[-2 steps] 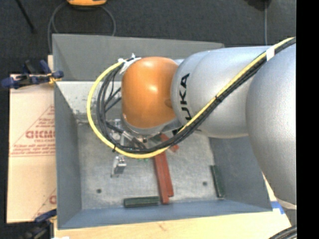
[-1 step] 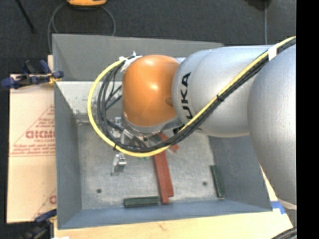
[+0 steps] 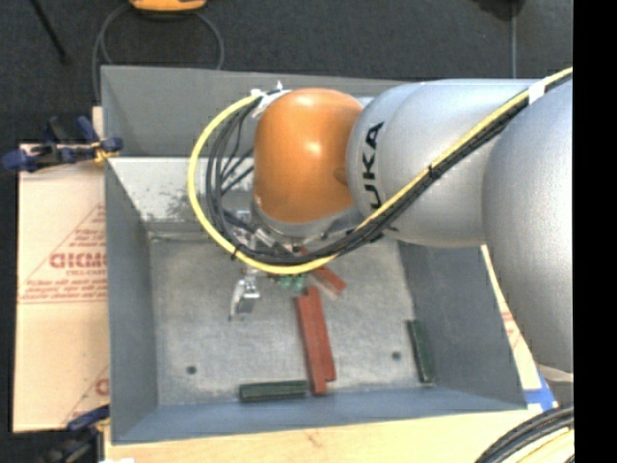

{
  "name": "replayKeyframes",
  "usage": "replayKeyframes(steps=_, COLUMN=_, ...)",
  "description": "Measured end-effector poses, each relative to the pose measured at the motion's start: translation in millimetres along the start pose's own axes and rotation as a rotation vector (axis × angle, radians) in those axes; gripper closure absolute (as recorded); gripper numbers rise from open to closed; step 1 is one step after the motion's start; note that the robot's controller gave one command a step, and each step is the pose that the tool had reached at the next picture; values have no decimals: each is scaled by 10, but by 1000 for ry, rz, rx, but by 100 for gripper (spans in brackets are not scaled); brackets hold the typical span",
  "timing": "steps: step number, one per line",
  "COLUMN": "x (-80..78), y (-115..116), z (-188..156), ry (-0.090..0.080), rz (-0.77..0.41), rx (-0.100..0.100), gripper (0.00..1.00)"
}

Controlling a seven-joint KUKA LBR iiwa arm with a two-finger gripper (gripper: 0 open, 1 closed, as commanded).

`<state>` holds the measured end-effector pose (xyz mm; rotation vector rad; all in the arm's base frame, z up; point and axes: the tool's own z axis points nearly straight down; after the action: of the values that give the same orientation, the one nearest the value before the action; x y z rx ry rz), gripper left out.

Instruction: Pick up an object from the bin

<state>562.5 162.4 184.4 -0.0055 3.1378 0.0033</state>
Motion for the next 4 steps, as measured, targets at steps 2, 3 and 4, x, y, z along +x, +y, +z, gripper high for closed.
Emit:
replayKeyframes(steps=2, x=-202, y=-350, z=669, ry=12, rz=-24, rx=4, gripper=0)
replayKeyframes(steps=3, x=-16, y=-506, z=138, ry=6, rz=-113, rx=3, gripper=0)
replayKeyframes(steps=4, x=32, y=-919, z=-7, ry=-6, rz=-168, rx=0, gripper=0)
